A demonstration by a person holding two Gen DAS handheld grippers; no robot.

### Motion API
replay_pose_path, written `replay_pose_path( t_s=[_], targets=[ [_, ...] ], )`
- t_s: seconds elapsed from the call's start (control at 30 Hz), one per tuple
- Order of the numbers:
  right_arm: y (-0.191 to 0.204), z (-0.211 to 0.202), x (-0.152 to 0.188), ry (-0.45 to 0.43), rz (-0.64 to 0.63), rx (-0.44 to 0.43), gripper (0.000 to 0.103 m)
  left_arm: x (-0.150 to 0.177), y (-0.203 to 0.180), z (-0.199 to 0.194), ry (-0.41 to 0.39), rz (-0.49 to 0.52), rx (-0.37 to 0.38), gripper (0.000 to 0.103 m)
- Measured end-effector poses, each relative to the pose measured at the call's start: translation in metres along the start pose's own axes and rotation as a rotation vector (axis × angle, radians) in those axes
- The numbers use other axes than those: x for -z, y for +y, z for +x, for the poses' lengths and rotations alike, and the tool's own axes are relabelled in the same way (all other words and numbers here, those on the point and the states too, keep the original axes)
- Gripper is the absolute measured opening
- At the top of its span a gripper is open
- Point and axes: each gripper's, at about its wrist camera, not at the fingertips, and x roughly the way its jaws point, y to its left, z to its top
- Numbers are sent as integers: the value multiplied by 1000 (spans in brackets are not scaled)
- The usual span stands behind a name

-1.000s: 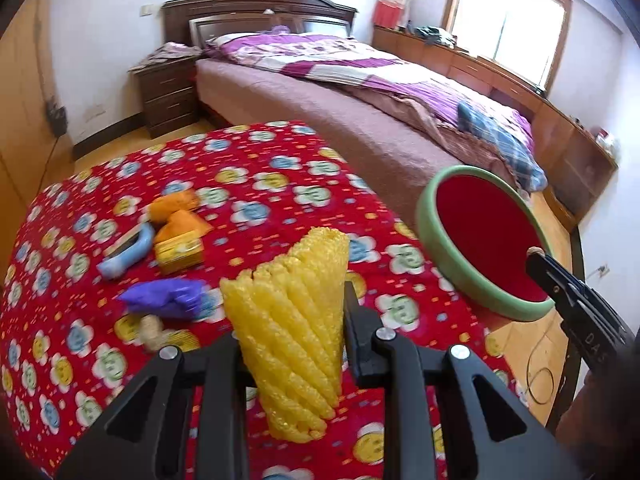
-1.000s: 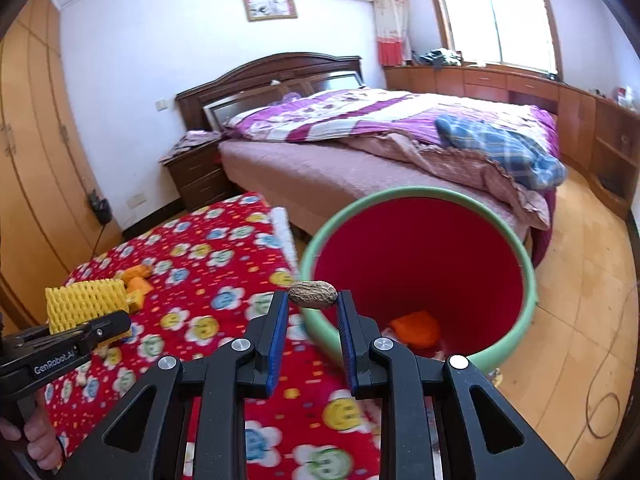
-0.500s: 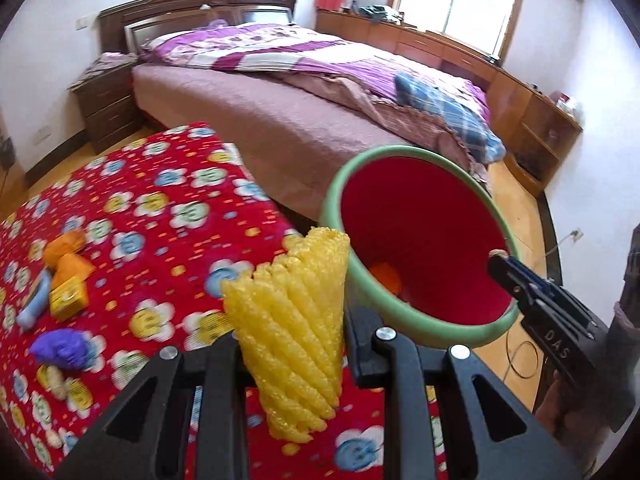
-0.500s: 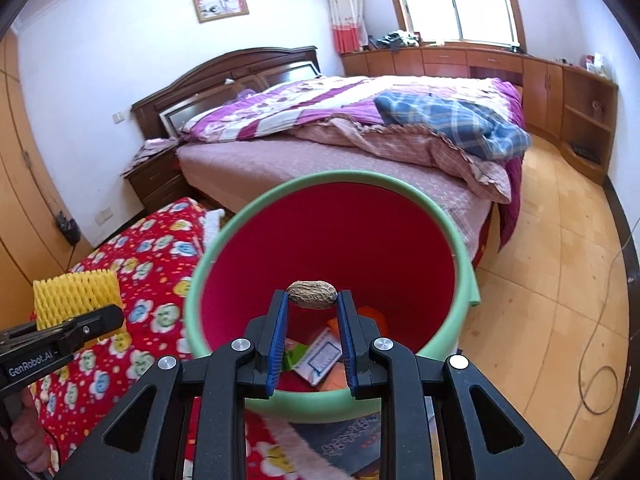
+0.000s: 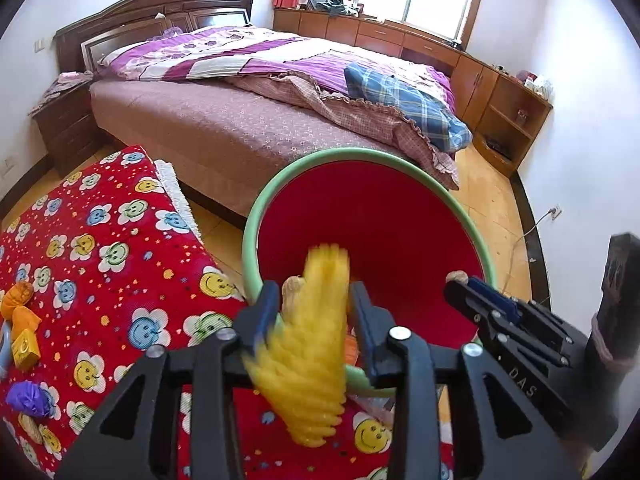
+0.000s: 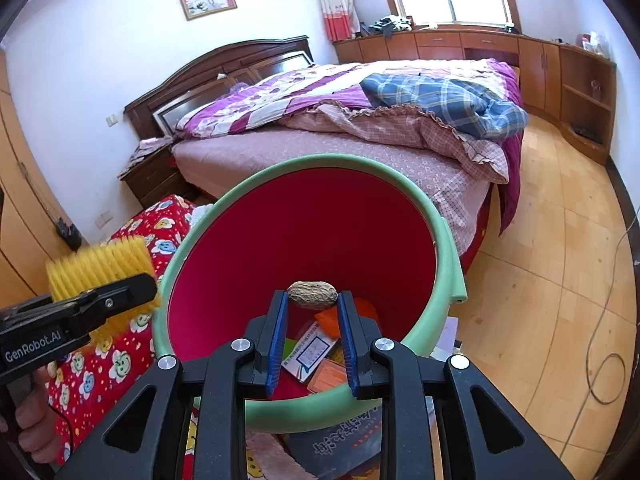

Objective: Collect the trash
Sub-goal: 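Open the right gripper to drop the peanut while the left drops the yellow net, then move both grippers back over the trash on the bed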

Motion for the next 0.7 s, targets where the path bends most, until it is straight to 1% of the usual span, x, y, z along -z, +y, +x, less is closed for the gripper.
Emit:
replay_pose_path(
  t_s=[0.03,0.1,0.17,0.2,0.3,0.4,0.7],
  targets=[
    [-2,1,0,2,1,-3,26,-1,0,1,-2,-3,2,43],
    [-4,3,0,8,5,-8,26,-2,1,1,-3,-8,5,44],
    [-5,4,1,13,13,-14,29,-3,1,2,-2,-10,-1,44],
    [-6,5,1,14,20,-21,32,-3,2,2,-2,-13,-1,44],
    [-7,4,0,11,33,-35,35,-3,6,1,-5,-35,7,44],
    [-8,2,0,6,42,-43,40,-1,11,-4,-11,-55,7,44],
    [-2,-6,2,3,60,-64,44,10,30,-20,-13,-94,-23,44]
  ],
)
